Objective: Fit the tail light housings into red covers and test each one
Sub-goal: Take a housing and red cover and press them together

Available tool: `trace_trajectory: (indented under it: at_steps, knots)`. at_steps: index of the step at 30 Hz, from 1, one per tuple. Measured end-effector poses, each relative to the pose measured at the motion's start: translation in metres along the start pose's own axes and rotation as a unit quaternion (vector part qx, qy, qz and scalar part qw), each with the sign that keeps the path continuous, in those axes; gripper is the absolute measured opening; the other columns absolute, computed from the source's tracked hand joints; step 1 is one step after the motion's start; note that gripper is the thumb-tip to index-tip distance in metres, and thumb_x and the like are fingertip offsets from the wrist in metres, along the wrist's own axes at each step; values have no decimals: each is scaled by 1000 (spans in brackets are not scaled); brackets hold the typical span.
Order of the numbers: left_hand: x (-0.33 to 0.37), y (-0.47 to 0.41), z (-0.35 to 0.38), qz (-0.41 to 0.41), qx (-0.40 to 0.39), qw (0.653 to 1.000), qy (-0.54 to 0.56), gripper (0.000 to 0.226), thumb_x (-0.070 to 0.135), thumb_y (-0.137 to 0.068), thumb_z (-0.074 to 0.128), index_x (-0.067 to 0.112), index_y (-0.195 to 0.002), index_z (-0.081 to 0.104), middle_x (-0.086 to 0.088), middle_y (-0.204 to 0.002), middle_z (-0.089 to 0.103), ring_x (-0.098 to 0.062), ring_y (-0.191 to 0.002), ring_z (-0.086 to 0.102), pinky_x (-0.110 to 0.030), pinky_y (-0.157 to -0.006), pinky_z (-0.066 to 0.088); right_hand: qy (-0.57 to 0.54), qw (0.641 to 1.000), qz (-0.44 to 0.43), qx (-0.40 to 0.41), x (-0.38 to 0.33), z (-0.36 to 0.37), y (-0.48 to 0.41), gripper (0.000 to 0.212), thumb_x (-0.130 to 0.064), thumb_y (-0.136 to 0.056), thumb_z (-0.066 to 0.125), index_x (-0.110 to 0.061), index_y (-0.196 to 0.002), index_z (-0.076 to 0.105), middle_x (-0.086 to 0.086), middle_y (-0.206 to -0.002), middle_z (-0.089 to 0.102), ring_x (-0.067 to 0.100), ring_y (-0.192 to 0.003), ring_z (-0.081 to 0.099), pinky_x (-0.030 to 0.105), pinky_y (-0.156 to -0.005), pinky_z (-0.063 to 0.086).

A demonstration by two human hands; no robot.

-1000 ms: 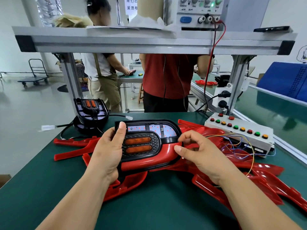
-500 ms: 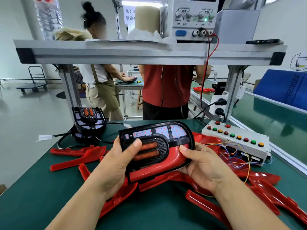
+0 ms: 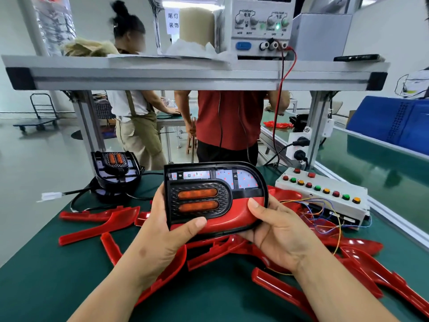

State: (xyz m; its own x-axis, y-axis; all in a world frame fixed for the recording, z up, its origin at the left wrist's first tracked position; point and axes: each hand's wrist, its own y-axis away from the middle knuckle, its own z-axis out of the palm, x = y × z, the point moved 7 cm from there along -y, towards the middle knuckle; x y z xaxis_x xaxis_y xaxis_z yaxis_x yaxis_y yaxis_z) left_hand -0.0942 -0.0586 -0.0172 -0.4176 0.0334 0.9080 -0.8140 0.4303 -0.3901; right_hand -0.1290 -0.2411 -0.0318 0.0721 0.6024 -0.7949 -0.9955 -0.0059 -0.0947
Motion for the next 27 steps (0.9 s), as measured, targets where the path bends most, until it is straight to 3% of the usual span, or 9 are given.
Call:
trace_trajectory:
  at_steps: [3,8,15,19,24,27]
  knots:
    - [2,1,2,11,-15,1000,12,76,14,-77,79,40,-135,38,16,-126,64,2,-113,61,-4,-84,45,-13,1000,12,-18,0,1,2,36,-2,-79,62,-10,-114,66,24,-115,67,35,-95,70,46,-73,59]
    - [3,0,0,19,-5,1000,18,82,12,-73,79,35,-140,37,12,-127,65,-3,-115,62,-6,-85,46,-8,1000,-5,-29,-3,0,1,37,1,-80,61,-12,-115,66,24,-116,67,36,-98,69,50,-77,58]
    - [4,-3,-1,46,-2,999,19,75,31,-74,83,36,-137,42,9,-129,64,-6,-118,61,-9,-90,45,13,999,-24,-18,-7,-1,1,30,-2,-77,63,-16,-102,73,21,-111,70,35,-92,71,47,-68,59]
    - [2,-7,-4,48,-3,998,31,72,37,-73,81,41,-135,44,6,-130,64,-10,-120,60,-17,-93,48,25,999,-36,-13,-8,-1,0,31,-4,-75,65,-17,-102,71,19,-111,70,34,-91,71,50,-72,60]
    - [-12,-5,0,-26,-56,994,88,66,40,-78,76,46,-136,44,5,-136,60,-16,-127,56,-41,-102,46,49,999,-17,12,-8,-4,-4,33,-9,-73,67,-12,-106,66,19,-104,72,31,-85,72,49,-72,60]
    - [-12,-4,-3,-78,-88,983,138,65,44,-84,70,43,-142,41,7,-137,59,-17,-124,59,-36,-91,55,52,998,-2,34,-11,-5,-7,26,-12,-73,65,-11,-98,68,15,-92,74,27,-77,73,44,-65,61]
